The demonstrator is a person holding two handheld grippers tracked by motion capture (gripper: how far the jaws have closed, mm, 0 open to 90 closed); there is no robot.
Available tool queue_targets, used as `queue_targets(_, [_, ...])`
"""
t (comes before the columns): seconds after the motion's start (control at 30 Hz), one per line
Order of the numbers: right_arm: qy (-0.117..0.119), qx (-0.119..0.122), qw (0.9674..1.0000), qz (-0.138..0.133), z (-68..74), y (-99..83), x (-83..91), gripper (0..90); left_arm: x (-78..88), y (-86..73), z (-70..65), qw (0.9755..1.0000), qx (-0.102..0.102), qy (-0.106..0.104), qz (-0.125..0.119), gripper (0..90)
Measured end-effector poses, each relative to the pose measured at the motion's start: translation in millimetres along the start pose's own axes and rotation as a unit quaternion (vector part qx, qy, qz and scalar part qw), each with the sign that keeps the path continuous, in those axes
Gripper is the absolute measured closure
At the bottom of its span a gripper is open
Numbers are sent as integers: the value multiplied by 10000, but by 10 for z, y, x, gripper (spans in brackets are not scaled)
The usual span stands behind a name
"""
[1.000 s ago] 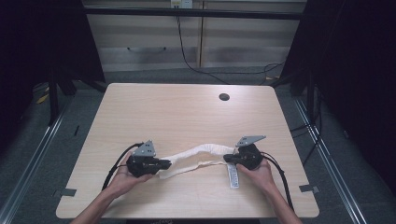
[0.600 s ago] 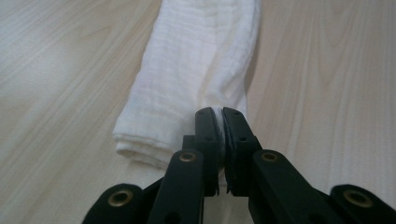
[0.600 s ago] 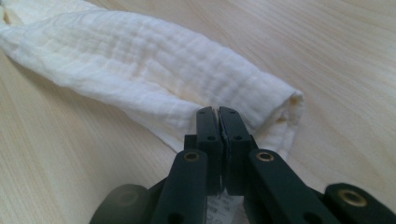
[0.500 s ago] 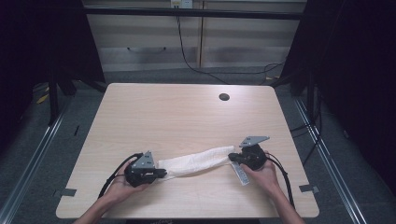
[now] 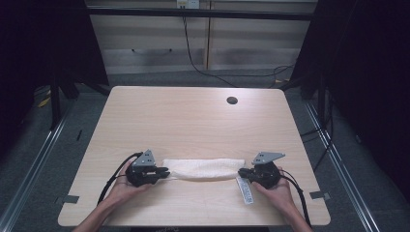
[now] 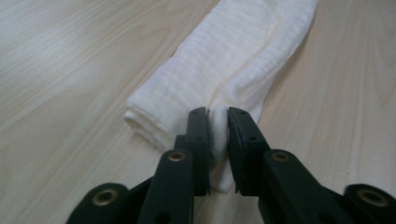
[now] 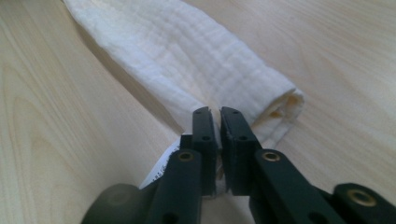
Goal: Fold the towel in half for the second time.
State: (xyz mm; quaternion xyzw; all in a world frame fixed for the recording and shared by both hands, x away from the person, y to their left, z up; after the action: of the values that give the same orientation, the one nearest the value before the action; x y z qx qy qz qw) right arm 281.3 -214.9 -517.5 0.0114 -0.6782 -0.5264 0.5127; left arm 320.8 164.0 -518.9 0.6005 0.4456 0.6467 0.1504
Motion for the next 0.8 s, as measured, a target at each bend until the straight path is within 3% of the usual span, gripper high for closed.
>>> queue_targets(0.2, [65,-121,9999,-54,7,-28,42,667,42,29,-25,9999,72,-102,-105,659])
queue_targets(0.4, [191,-330,9983,-450,16,35,170,576,138,102,0,9983,354,-196,-430,515])
queue_targets(0.53, [223,-493,9960,-714,-22,80,235,552,204,115,55,9968,620,-86,-507,418])
queue_targets(0.63, [196,-633,9941,-858,-68,118,287,538,273,104,94,9949,896,145,-440,370])
queue_targets(0.7, [132,-679,9937,-880,-72,129,324,536,350,89,79,9924,1101,268,-474,361])
queue_targets(0.8, [23,-679,9935,-918,-46,120,426,512,520,37,0,9904,1206,401,-542,338])
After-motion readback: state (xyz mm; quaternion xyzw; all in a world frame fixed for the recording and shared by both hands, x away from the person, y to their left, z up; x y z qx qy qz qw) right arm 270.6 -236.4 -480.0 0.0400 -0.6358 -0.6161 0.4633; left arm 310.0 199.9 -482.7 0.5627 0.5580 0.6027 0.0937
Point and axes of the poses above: each handheld gripper's, and its own axes: x roughly backward along the jaws, y roughly out of its top, z roughly to its left, the point moved 3 cm from there along -x, roughly forward along the jaws, and after that the axes turned 1 degree about x, right-handed, at the moved point
